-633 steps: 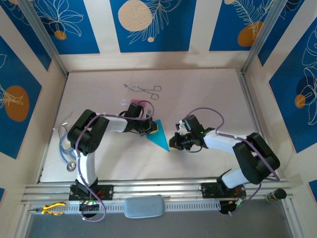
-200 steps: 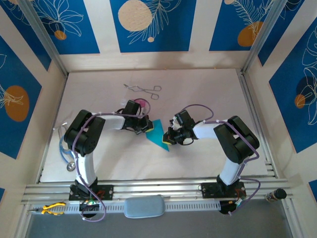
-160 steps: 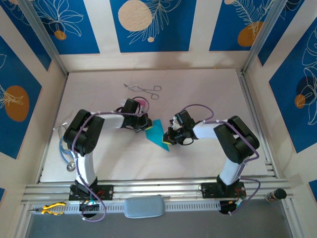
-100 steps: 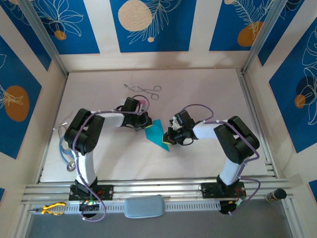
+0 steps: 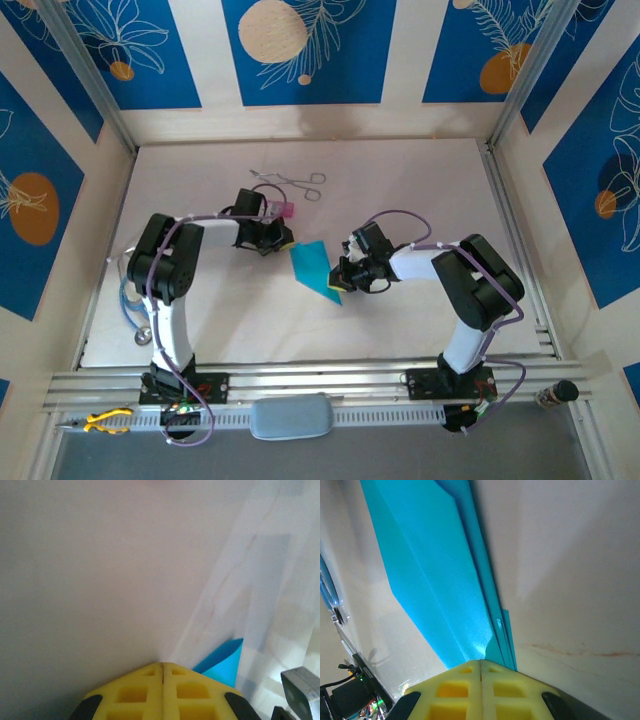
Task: Fold a paper plane with a square sheet of paper (pick it up from the middle)
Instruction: Fourth fold the wing at the center of the table, then turn over the paper at the center of the table.
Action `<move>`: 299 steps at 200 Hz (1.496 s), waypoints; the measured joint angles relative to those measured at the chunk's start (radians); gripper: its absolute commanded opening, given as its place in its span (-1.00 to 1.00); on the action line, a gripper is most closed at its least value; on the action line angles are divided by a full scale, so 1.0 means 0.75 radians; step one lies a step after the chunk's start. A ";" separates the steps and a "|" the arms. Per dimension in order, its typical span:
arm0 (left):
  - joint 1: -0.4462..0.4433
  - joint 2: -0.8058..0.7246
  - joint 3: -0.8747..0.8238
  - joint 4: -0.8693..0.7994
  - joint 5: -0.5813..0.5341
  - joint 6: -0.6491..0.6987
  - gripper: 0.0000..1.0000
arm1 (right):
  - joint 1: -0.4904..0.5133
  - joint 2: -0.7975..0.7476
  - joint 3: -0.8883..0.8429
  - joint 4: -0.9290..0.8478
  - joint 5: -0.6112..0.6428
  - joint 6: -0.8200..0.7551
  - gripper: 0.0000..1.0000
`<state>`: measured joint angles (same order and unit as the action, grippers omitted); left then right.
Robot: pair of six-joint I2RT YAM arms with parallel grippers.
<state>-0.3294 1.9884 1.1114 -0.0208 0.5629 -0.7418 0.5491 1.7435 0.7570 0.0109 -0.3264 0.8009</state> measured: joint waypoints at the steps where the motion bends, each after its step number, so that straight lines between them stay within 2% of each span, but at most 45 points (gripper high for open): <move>1: 0.003 0.000 0.001 -0.001 0.000 0.001 -0.89 | 0.000 0.000 -0.001 0.000 0.000 0.000 -1.00; 25: 0.024 -0.017 0.008 -0.015 -0.005 -0.001 -0.88 | -0.004 -0.004 -0.005 0.001 -0.004 0.000 -1.00; 52: -0.002 -0.115 -0.009 -0.023 -0.009 -0.021 -0.86 | -0.007 -0.009 -0.009 0.000 -0.005 0.000 -1.00; 90: -0.141 -0.229 -0.043 0.019 0.002 -0.051 -0.86 | -0.008 -0.009 -0.009 0.000 -0.008 0.000 -1.00; 140: -0.309 -0.163 -0.079 0.058 0.029 -0.083 -0.88 | -0.009 -0.035 -0.026 -0.013 0.005 0.000 -0.97; 179: -0.303 -0.069 -0.079 0.025 0.015 -0.045 -0.89 | -0.009 -0.089 -0.047 -0.067 0.018 0.003 -0.83; 229: -0.296 -0.057 -0.083 0.006 0.006 -0.020 -0.90 | -0.008 -0.344 -0.132 -0.143 0.053 0.078 -0.52; 257: -0.293 -0.057 -0.091 0.005 0.007 -0.020 -0.91 | 0.003 -0.438 -0.202 -0.187 0.083 0.155 -0.47; 299: -0.289 -0.057 -0.091 0.004 0.008 -0.025 -0.91 | 0.030 -0.460 -0.261 -0.242 0.096 0.214 -0.46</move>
<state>-0.5461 1.9457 1.0431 -0.0177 0.5686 -0.7605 0.5716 1.3987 0.5610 -0.1703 -0.2546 0.9611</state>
